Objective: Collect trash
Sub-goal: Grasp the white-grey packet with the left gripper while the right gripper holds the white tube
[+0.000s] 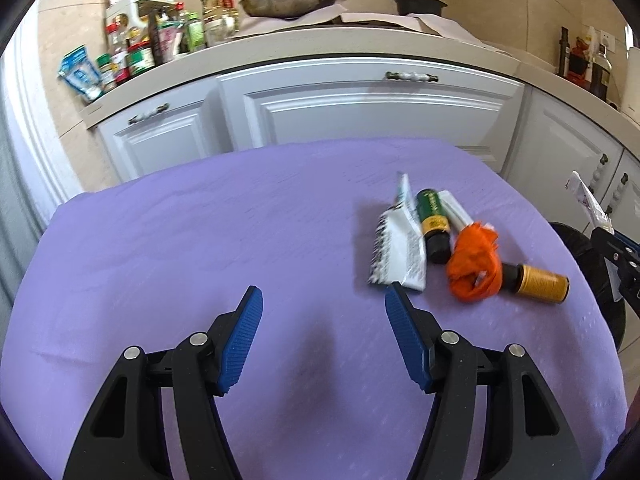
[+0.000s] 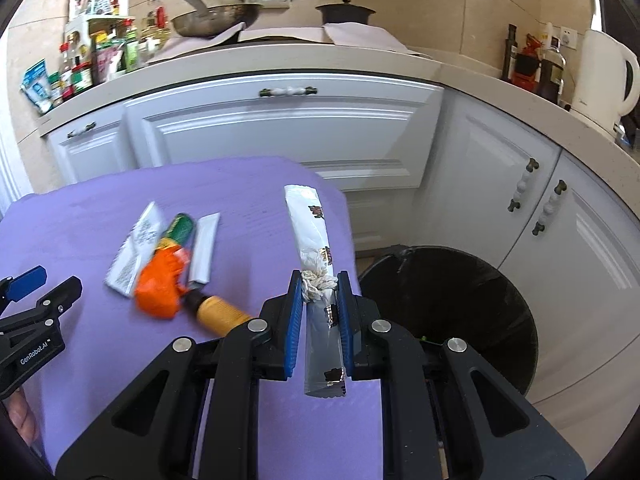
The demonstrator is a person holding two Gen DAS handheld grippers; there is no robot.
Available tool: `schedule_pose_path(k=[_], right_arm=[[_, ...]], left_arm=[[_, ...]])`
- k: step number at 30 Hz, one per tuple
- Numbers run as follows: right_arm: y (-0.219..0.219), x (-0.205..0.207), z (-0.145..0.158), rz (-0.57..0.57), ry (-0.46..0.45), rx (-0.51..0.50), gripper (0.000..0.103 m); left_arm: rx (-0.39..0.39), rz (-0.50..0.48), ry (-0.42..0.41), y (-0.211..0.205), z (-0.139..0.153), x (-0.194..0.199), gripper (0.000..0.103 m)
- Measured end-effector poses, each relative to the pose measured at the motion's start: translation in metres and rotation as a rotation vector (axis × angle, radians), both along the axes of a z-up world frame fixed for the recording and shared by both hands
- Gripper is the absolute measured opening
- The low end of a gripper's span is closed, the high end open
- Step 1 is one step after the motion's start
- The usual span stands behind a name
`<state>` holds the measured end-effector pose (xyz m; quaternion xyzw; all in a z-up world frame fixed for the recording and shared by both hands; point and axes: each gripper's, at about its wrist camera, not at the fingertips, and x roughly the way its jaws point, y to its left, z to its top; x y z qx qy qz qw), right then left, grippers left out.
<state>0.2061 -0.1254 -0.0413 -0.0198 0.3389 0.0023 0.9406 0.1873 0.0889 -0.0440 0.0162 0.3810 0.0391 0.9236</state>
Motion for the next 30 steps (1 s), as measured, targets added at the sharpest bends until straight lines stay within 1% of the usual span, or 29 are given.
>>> schedule_pose_path(k=[3, 6, 10, 19, 21, 23, 24, 25, 26, 27, 29, 30], right_arm=[[-0.01, 0.01, -0.004, -0.015, 0.003, 0.007, 0.016], [-0.016, 0.016, -0.007, -0.023, 0.006, 0.012, 0.016], [-0.022, 0.025, -0.01, -0.027, 0.008, 0.017, 0.016], [-0.024, 0.033, -0.013, -0.02, 0.014, 0.034, 0.017], [-0.024, 0.034, -0.013, -0.019, 0.015, 0.036, 0.017], [-0.023, 0.034, -0.013, -0.018, 0.015, 0.036, 0.017], [-0.024, 0.034, -0.013, -0.017, 0.016, 0.036, 0.017], [-0.023, 0.034, -0.013, -0.017, 0.016, 0.036, 0.017], [-0.023, 0.034, -0.013, -0.017, 0.016, 0.035, 0.017], [-0.023, 0.034, -0.013, -0.017, 0.017, 0.036, 0.017], [-0.023, 0.034, -0.013, -0.018, 0.016, 0.036, 0.017], [-0.023, 0.034, -0.013, -0.017, 0.017, 0.036, 0.017]], left_arm=[[-0.009, -0.019, 0.006, -0.008, -0.001, 0.012, 0.063], [-0.001, -0.047, 0.015, -0.015, -0.004, 0.028, 0.063], [-0.003, -0.064, 0.026, -0.02, -0.009, 0.04, 0.065], [-0.016, -0.085, 0.065, -0.024, -0.02, 0.052, 0.066], [-0.021, -0.086, 0.071, -0.023, -0.022, 0.053, 0.06], [-0.033, -0.098, 0.086, -0.023, -0.025, 0.054, 0.052], [-0.035, -0.101, 0.086, -0.024, -0.025, 0.054, 0.05], [-0.037, -0.111, 0.086, -0.025, -0.025, 0.053, 0.044], [-0.035, -0.119, 0.086, -0.027, -0.025, 0.053, 0.04], [-0.028, -0.122, 0.083, -0.028, -0.025, 0.052, 0.038], [-0.018, -0.132, 0.075, -0.031, -0.025, 0.051, 0.031], [-0.017, -0.134, 0.071, -0.031, -0.024, 0.05, 0.029]])
